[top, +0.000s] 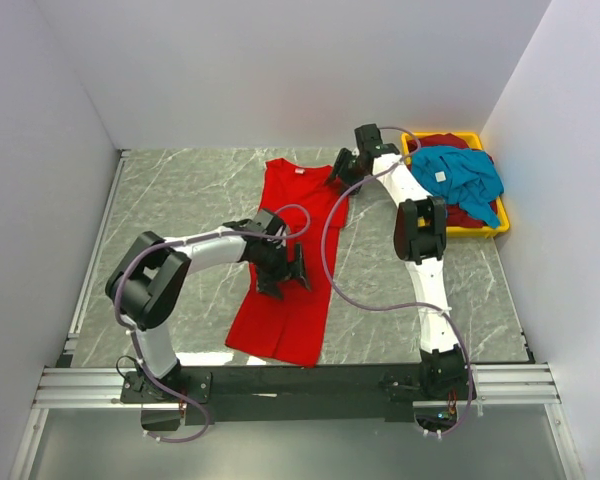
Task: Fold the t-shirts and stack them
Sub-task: Fold the tshirt
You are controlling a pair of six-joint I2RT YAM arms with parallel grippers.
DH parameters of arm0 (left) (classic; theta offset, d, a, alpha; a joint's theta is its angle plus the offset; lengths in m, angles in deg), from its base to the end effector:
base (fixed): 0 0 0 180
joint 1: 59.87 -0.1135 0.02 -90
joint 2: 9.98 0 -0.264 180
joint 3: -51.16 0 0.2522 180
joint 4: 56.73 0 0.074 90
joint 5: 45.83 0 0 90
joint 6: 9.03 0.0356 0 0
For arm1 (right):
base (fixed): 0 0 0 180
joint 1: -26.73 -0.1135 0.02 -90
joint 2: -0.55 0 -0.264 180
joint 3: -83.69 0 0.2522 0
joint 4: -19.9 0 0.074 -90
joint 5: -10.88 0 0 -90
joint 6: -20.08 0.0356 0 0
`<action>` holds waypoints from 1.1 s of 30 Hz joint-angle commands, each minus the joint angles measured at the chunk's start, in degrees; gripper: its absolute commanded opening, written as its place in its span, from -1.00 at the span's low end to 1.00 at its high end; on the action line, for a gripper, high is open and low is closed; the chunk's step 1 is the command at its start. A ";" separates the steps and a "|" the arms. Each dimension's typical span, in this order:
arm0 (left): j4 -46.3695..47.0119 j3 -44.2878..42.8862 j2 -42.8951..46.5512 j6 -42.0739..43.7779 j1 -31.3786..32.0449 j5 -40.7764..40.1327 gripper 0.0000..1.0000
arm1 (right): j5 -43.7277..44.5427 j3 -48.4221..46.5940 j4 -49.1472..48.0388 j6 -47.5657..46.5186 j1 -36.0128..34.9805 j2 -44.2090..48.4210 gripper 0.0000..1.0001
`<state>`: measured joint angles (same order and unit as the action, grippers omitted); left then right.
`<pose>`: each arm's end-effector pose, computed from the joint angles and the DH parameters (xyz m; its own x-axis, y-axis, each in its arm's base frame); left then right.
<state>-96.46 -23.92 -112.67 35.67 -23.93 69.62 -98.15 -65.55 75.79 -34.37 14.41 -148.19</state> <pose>0.2682 -0.2133 0.1562 -0.9975 -0.0696 0.0109 -0.0640 0.8309 -0.5528 0.5437 0.1306 0.1641 -0.8767 0.3711 -0.3061 0.1562 0.8214 0.5486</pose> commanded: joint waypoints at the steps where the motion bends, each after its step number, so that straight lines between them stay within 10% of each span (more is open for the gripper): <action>1: -0.04 -2.13 -2.59 2.58 1.41 1.35 0.86 | 0.31 -1.19 -1.79 -0.22 1.50 -0.85 0.23; 18: -9.00 0.23 14.35 4.08 -3.15 -12.97 0.91 | -2.42 18.39 -7.85 -8.39 1.95 22.87 0.22; 33: -16.73 12.01 28.16 0.04 -5.88 -20.09 0.83 | 6.01 72.87 -8.20 -7.08 -16.92 57.75 0.16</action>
<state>-111.11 -12.82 -87.30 36.98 -29.74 52.27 -94.67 1.15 67.92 -43.64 2.43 -96.37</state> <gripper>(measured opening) 0.920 0.581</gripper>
